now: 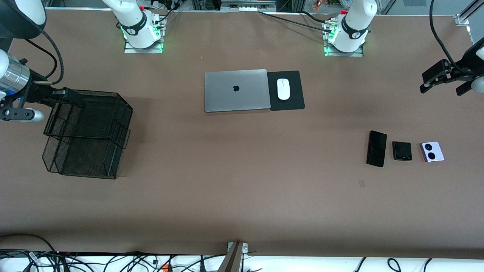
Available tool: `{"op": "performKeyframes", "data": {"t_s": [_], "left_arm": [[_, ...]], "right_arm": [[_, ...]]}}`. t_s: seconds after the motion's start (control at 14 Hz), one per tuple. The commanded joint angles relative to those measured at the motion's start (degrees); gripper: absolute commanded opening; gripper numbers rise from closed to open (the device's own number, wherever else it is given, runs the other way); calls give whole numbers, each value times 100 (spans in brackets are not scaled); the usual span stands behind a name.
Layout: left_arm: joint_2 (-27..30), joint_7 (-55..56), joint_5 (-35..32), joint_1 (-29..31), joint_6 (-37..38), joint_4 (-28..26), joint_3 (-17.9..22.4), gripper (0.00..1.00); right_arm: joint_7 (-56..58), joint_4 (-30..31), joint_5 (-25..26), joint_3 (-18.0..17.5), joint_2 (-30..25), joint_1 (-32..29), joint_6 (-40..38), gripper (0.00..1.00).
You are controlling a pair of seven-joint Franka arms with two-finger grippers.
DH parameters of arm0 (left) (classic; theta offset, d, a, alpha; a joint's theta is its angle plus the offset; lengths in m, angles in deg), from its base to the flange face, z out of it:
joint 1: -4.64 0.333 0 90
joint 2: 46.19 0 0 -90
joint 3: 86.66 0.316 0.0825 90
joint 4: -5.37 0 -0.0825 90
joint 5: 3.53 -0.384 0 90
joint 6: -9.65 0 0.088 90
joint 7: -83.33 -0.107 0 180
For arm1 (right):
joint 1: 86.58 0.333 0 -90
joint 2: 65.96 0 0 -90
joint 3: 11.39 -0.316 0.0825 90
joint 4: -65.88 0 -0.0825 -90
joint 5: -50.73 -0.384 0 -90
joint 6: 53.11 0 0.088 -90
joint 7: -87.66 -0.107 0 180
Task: Place phones with both arms
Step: 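Reach the left gripper down toward the large black phone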
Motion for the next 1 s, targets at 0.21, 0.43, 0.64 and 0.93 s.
{"op": "performKeyframes", "data": {"t_s": [0.21,0.43,0.64,0.93], "left_arm": [[76,25,-139,12,8,-65,-10,100],[76,16,-165,12,8,-65,-10,100],[-29,16,-673,12,52,-74,-19,100],[-433,25,-930,21,35,-30,8,100]], "right_arm": [[46,34,-53,-31,21,-58,46,100],[97,34,-44,-32,118,-32,38,100],[55,8,-61,-32,136,-32,38,100],[37,-1,-35,-23,145,-41,125,100]]}}
